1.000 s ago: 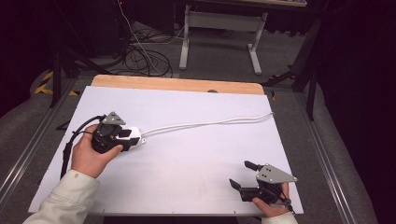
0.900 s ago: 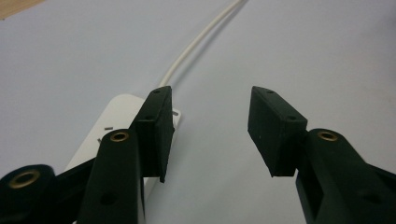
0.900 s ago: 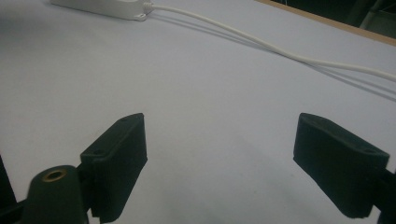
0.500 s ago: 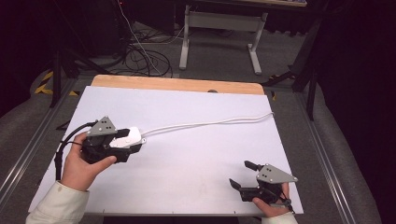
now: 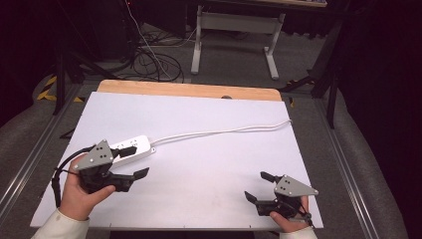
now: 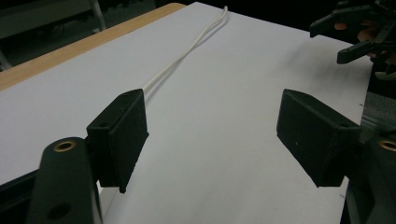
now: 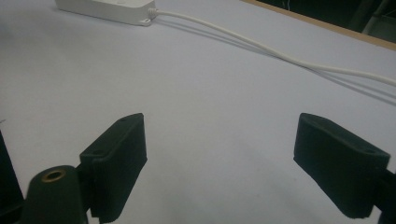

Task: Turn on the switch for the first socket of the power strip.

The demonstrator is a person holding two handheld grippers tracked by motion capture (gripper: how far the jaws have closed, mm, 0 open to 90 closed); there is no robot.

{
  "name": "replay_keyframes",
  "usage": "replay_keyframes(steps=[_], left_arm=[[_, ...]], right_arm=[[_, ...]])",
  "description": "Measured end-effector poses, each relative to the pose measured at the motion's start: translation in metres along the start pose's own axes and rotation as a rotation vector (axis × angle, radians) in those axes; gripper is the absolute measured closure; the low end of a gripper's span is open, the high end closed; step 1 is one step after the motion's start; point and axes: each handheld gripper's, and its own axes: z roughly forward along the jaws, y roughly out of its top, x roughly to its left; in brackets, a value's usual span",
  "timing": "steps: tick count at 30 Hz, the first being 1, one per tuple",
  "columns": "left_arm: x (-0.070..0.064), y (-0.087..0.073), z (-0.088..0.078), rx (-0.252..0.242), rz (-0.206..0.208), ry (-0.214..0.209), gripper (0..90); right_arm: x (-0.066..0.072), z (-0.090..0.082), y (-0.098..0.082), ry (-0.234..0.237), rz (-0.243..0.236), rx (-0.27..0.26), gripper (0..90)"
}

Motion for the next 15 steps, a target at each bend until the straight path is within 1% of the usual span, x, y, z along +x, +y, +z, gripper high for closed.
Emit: replay_keyframes(steps=[1,4,5,7,9,11,15], left_arm=[[0.0,-0.003,0.0,-0.005,0.003,-0.004,24.9],[-0.001,-0.016,-0.002,-0.027,-0.009,-0.019,22.6],[-0.001,-0.018,-0.002,-0.032,-0.009,-0.019,22.3],[-0.001,-0.025,-0.004,-0.046,-0.026,-0.014,22.2],[0.0,-0.032,-0.005,-0.057,-0.034,-0.014,22.2],[-0.001,-0.038,-0.005,-0.049,-0.046,-0.016,21.5],[0.0,-0.049,-0.006,-0.036,-0.051,-0.002,21.4]], right_arm=[[0.0,0.0,0.0,0.002,0.0,-0.001,17.4],[0.0,0.0,0.0,0.004,0.001,-0.005,17.3],[0.0,0.0,0.0,0.006,-0.001,-0.005,17.3],[0.0,-0.001,0.0,0.007,-0.001,-0.006,17.3],[0.0,-0.001,0.0,0.009,-0.004,-0.007,17.2],[0.001,-0.001,0.0,0.01,-0.008,-0.007,17.2],[0.002,-0.001,0.0,0.014,-0.015,-0.003,16.3]])
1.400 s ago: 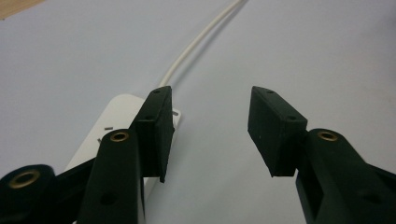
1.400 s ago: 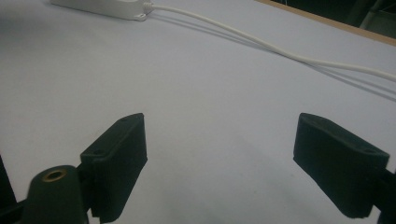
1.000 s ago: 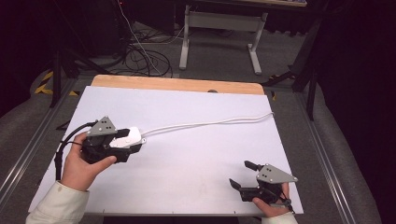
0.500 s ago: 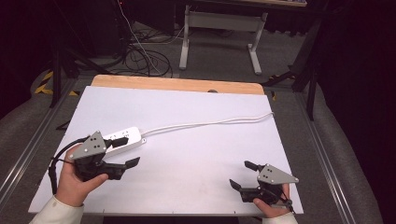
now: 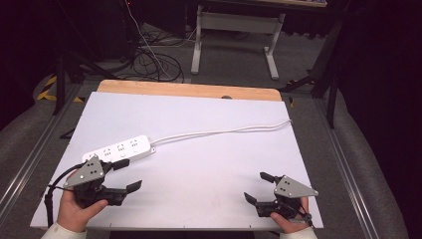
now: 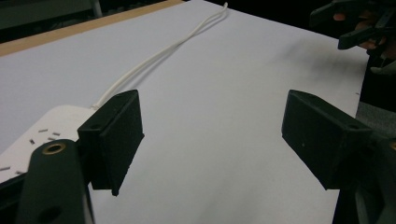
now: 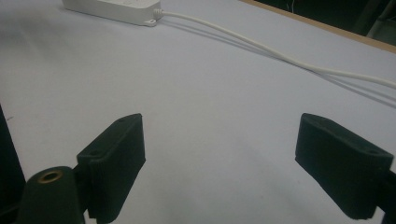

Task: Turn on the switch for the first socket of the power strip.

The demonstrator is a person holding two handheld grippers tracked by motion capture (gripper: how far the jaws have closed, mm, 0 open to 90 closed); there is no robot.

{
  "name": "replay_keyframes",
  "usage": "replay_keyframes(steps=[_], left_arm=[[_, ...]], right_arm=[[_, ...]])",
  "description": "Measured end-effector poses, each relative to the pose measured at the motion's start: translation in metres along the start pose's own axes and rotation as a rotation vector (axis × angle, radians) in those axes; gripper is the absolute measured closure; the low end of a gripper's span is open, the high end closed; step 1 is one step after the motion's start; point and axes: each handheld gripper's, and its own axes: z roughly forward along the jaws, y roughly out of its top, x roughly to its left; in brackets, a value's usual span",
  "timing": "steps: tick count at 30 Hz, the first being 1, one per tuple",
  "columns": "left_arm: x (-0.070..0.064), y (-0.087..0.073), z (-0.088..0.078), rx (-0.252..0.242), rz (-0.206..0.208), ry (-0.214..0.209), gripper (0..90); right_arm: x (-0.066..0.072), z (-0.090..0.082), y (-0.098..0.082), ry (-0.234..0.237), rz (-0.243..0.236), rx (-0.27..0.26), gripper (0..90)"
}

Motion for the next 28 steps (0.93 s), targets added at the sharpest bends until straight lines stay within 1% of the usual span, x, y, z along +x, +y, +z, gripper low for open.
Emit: replay_keyframes(steps=[3,5,7,10,12,14,16,18,19,21,23,25,26,27,28], left_arm=[[0.003,-0.009,0.002,0.004,-0.023,0.006,22.1],[0.004,-0.014,0.003,0.015,-0.025,0.02,22.3],[0.006,-0.021,0.004,0.026,-0.013,0.037,22.3],[0.003,-0.03,0.007,0.042,-0.004,0.048,21.8],[0.002,-0.034,0.008,0.057,0.01,0.048,21.7],[0.0,-0.038,0.008,0.058,0.013,0.048,21.5],[0.0,-0.041,0.009,0.066,0.0,0.058,22.7],[0.001,-0.044,0.01,0.065,-0.048,0.037,23.1],[0.002,-0.045,0.011,0.063,-0.062,0.035,23.2],[0.004,-0.046,0.011,0.056,-0.074,0.034,23.2],[0.004,-0.045,0.01,0.051,-0.077,0.029,23.2],[0.004,-0.044,0.01,0.049,-0.068,0.038,23.2],[0.004,-0.043,0.01,0.054,-0.039,0.054,23.2],[0.002,-0.042,0.01,0.057,-0.029,0.063,23.2],[0.001,-0.041,0.01,0.066,0.002,0.079,23.1]], right_arm=[[0.0,-0.001,0.0,0.003,-0.005,-0.004,15.6],[0.0,-0.001,0.0,0.006,-0.005,-0.007,14.9],[0.0,-0.002,0.0,0.012,-0.01,-0.009,14.4],[0.0,-0.002,0.0,0.019,-0.012,-0.011,13.6],[0.0,-0.002,0.0,0.024,-0.016,-0.013,13.3],[0.0,-0.003,0.0,0.03,-0.017,-0.012,12.8],[0.001,-0.003,0.0,0.038,-0.016,-0.014,12.2],[0.001,-0.003,0.0,0.046,-0.018,-0.011,11.3],[0.0,-0.003,-0.001,0.051,-0.018,-0.01,10.5],[0.0,-0.002,-0.001,0.067,-0.015,-0.006,9.4],[0.0,-0.002,-0.001,0.069,-0.016,-0.005,9.4],[-0.001,-0.002,-0.001,0.07,-0.018,-0.003,9.4],[-0.001,-0.002,-0.001,0.071,-0.017,-0.003,9.4],[-0.001,-0.002,-0.001,0.072,-0.016,-0.002,9.4],[0.0,-0.002,-0.001,0.073,-0.016,-0.001,9.4]])
